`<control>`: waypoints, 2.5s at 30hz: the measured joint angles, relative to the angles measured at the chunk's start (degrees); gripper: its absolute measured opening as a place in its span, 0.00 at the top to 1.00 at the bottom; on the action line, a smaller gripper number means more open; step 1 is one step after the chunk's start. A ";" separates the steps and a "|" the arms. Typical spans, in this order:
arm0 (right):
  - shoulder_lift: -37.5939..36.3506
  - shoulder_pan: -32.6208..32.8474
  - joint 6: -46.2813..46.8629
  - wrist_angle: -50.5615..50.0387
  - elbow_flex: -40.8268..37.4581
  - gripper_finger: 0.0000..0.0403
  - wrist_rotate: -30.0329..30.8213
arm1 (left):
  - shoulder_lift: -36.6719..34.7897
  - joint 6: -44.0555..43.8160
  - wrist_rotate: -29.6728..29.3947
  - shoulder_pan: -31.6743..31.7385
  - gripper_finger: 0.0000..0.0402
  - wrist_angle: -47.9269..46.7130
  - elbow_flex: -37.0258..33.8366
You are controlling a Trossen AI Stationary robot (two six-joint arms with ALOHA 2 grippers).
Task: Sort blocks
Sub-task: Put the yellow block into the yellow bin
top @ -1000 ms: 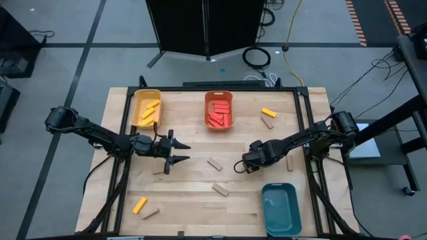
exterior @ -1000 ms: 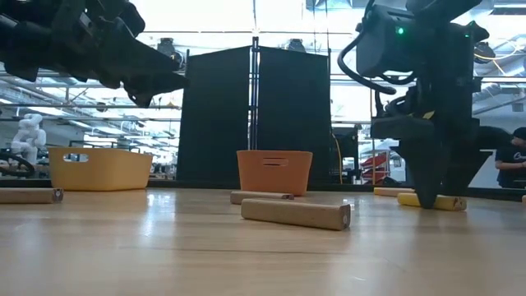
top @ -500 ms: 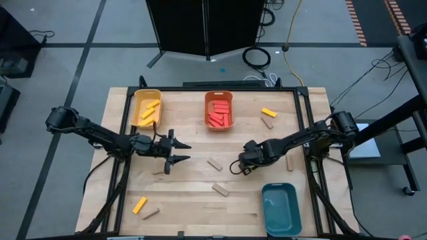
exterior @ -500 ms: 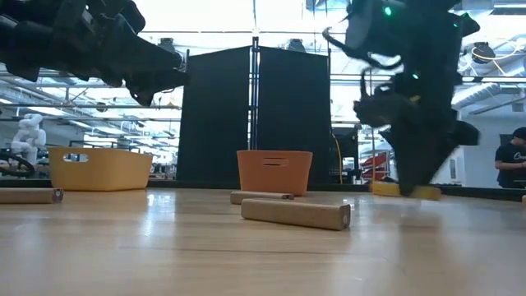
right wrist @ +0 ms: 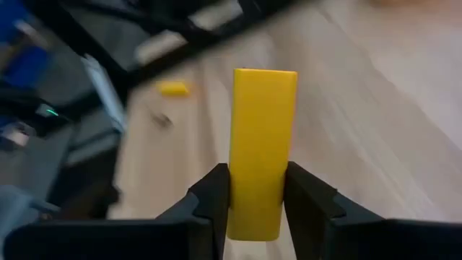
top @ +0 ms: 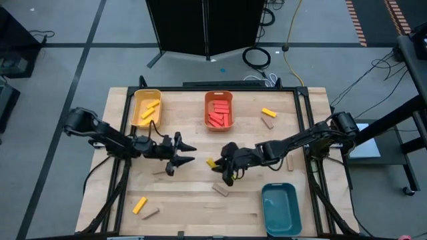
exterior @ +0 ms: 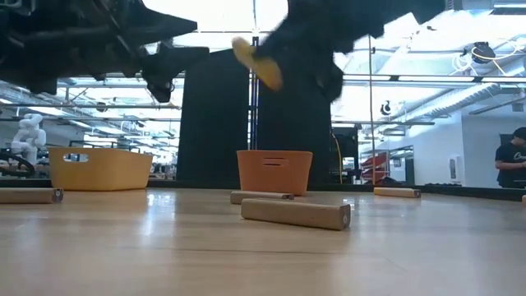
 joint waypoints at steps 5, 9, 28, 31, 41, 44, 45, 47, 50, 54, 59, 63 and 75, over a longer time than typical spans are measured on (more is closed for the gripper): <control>0.00 0.41 -3.99 8.61 0.02 0.77 -1.35 | 6.14 -0.02 1.23 0.00 0.52 11.40 0.00; 0.00 0.45 -6.10 11.37 0.01 0.77 -1.10 | 8.17 -0.04 1.29 0.00 0.52 12.73 0.95; 0.00 -1.88 -11.69 16.77 0.02 0.77 -0.56 | 11.00 1.56 2.74 0.15 0.52 11.66 7.24; -0.02 -1.98 -11.71 16.45 0.02 0.77 0.41 | 11.00 1.77 3.72 0.11 0.52 11.14 8.69; -0.02 -1.98 -11.76 15.44 0.02 0.77 5.63 | 11.00 2.85 0.72 0.39 0.52 5.78 12.35; -0.02 -1.91 -11.78 14.82 0.02 0.77 7.63 | 11.00 2.73 -0.06 0.48 0.52 5.73 12.72; -0.02 -1.93 -11.80 14.71 0.02 0.77 7.77 | 11.00 2.73 -0.44 0.48 0.52 5.73 12.72; -0.02 -1.91 -11.79 14.65 0.02 0.77 7.87 | 11.00 2.73 -0.88 0.48 0.53 5.74 12.72; -0.02 -1.91 -11.78 14.55 0.02 0.77 7.91 | 11.00 2.73 -1.72 0.46 0.58 5.67 12.74; -0.02 -1.93 -11.93 14.02 0.02 0.76 7.90 | 11.00 2.50 -3.82 0.43 0.72 4.86 12.74; -0.02 -1.95 -13.94 13.79 0.02 0.70 7.70 | 10.95 3.06 -5.11 0.61 0.79 3.80 12.76; -1.04 -2.47 -16.75 13.31 0.00 0.63 7.78 | 10.45 3.21 -6.20 1.52 0.79 3.48 12.79; -5.41 -4.19 -18.40 -10.17 0.02 0.51 8.14 | -18.76 6.22 -23.30 12.02 0.79 -48.34 14.08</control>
